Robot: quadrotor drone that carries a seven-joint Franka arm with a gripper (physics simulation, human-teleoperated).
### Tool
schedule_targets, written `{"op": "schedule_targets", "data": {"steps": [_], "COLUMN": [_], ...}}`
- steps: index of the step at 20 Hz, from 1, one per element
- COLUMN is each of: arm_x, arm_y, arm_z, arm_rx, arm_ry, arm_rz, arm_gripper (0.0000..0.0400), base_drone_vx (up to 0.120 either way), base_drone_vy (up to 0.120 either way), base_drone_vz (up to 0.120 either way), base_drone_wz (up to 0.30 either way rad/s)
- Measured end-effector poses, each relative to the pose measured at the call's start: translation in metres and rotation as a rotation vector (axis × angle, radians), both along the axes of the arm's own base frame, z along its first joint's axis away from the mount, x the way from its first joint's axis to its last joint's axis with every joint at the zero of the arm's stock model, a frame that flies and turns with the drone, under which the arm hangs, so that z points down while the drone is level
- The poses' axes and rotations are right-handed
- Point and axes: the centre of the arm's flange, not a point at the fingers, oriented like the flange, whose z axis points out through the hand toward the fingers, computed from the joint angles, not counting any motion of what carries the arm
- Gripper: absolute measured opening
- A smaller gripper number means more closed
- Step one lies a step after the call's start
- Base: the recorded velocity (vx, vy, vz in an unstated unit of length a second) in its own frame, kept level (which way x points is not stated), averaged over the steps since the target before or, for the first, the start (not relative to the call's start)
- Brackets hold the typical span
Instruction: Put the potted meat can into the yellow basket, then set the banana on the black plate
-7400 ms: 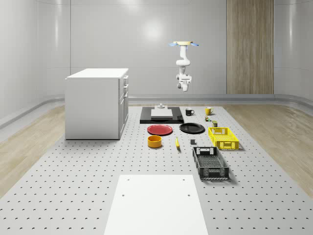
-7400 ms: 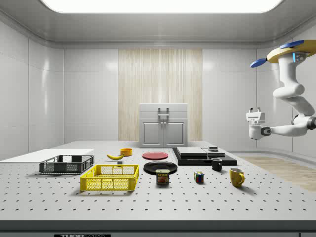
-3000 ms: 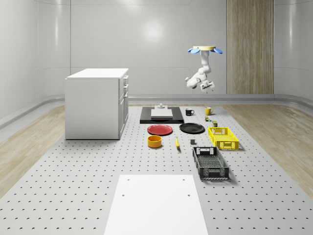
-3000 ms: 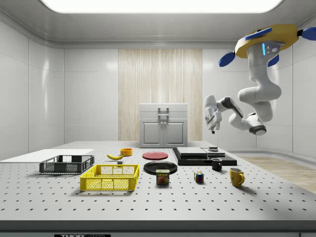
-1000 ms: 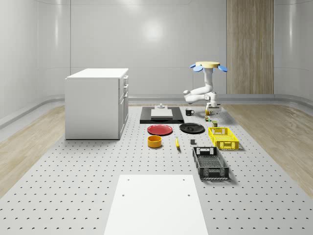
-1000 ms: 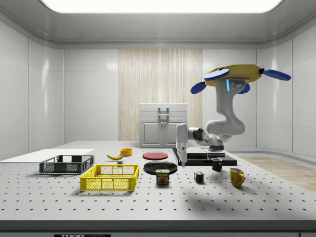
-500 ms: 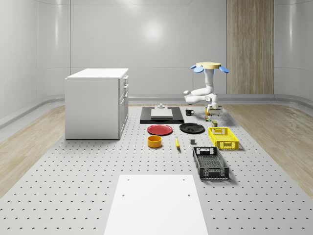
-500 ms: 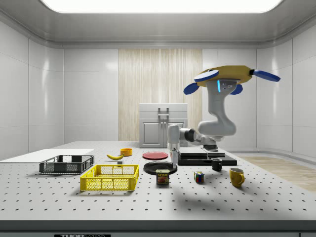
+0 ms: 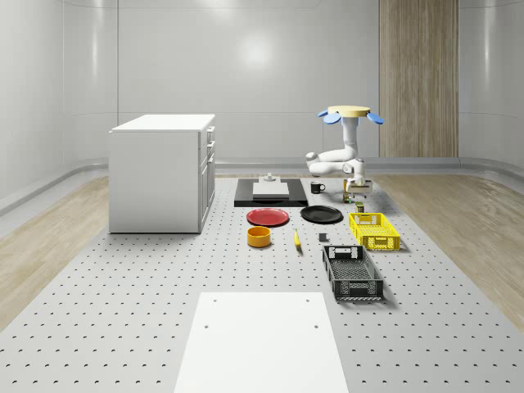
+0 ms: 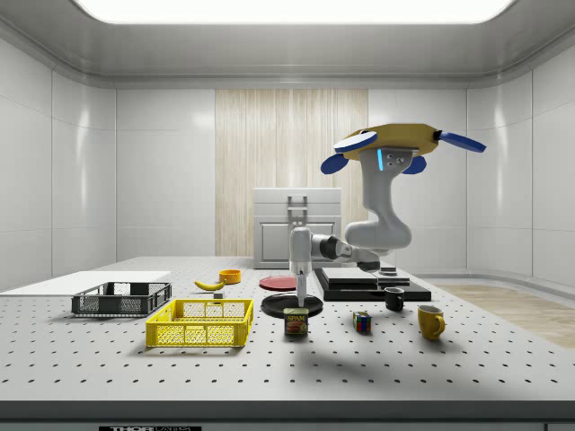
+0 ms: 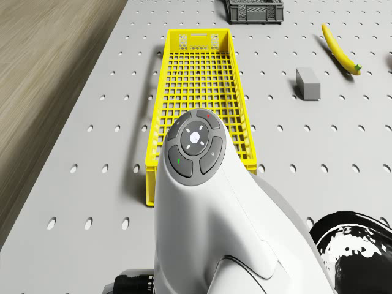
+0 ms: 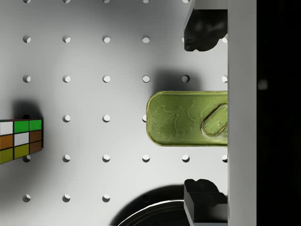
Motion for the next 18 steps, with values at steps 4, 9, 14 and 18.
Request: {"op": "schedule_targets", "data": {"steps": [4, 9, 14, 18], "arm_x": [0.0, 0.0, 0.0, 0.006], "arm_y": [0.0, 0.0, 0.0, 0.0], "arm_z": [0.0, 0.012, 0.023, 0.026], "arm_rx": [0.0, 0.0, 0.0, 0.0], "arm_ry": [0.0, 0.0, 0.0, 0.0], "arm_rz": [0.0, 0.0, 0.0, 0.0], "arm_gripper": [0.04, 0.04, 0.04, 0.04], "base_drone_vx": [0.0, 0.0, 0.0, 0.0], "base_drone_vy": [0.0, 0.0, 0.0, 0.0], "base_drone_vz": [-0.05, 0.0, 0.0, 0.0], "base_drone_wz": [0.0, 0.0, 0.0, 0.0]}}
